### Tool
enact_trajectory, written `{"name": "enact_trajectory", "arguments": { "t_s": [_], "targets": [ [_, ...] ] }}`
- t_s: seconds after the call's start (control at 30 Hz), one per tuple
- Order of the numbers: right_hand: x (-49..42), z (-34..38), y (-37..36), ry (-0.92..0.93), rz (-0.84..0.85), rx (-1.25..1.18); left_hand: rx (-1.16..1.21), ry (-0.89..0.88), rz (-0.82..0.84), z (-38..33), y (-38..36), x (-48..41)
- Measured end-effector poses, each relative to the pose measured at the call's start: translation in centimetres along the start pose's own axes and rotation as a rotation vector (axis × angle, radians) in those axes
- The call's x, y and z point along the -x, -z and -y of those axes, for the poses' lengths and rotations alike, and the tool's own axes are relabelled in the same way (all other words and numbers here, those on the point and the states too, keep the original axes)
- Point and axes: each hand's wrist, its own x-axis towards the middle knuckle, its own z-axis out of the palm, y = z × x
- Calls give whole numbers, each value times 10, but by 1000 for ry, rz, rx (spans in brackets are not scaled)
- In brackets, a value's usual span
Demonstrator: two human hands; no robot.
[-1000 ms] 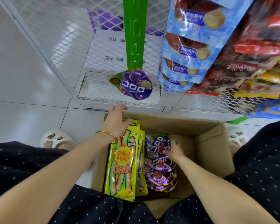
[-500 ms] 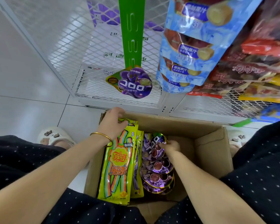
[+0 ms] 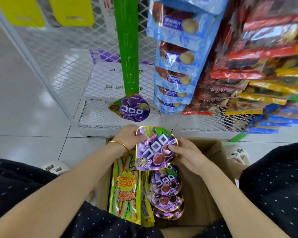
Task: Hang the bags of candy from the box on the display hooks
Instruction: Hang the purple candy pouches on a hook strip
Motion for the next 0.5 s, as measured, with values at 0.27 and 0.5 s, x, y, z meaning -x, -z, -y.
{"name": "enact_trajectory", "arguments": {
  "t_s": [0.27,0.5],
  "targets": [
    [9,49,-71,736,-75,820,-25,-128,88,-30,70,-1],
    [-13,65,-89,759,-197,756,170,-97,-412,-38,107,-27]
  ]
}}
